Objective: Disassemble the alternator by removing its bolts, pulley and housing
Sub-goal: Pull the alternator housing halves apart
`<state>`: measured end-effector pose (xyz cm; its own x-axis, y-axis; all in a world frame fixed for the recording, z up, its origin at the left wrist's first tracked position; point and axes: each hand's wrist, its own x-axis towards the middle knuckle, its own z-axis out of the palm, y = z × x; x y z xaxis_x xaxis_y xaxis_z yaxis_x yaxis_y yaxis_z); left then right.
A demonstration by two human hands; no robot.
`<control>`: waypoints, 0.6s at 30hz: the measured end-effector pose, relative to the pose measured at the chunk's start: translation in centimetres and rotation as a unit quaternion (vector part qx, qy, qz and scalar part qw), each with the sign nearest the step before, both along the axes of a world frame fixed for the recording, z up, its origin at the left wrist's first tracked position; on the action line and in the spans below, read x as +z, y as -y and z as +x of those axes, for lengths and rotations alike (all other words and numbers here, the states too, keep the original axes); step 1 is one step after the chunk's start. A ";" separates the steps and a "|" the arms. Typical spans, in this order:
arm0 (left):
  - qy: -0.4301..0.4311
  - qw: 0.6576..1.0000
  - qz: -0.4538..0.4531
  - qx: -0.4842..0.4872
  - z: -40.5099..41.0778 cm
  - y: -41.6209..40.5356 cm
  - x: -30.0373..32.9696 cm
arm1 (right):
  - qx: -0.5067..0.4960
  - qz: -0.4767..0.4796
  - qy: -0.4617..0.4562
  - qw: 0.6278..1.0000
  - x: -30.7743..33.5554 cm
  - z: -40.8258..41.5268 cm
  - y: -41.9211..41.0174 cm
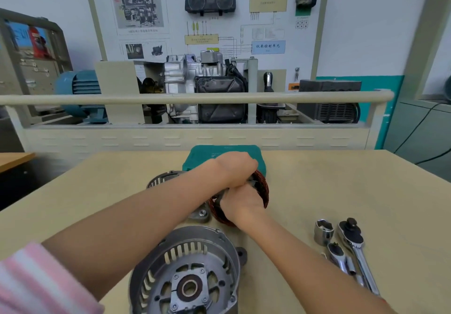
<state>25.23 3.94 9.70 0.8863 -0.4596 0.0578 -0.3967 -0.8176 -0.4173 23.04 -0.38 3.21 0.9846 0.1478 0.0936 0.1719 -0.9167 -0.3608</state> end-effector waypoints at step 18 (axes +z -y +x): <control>-0.013 0.998 -0.047 -0.037 0.2 -0.2 -0.3 | 0.000 -0.078 -0.015 0.997 -0.1 0.2 -1.3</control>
<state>25.45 4.10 9.37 0.8517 -0.5176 0.0814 -0.4673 -0.8206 -0.3291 23.26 0.94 3.07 0.9866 0.1584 0.0389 0.1631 -0.9622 -0.2182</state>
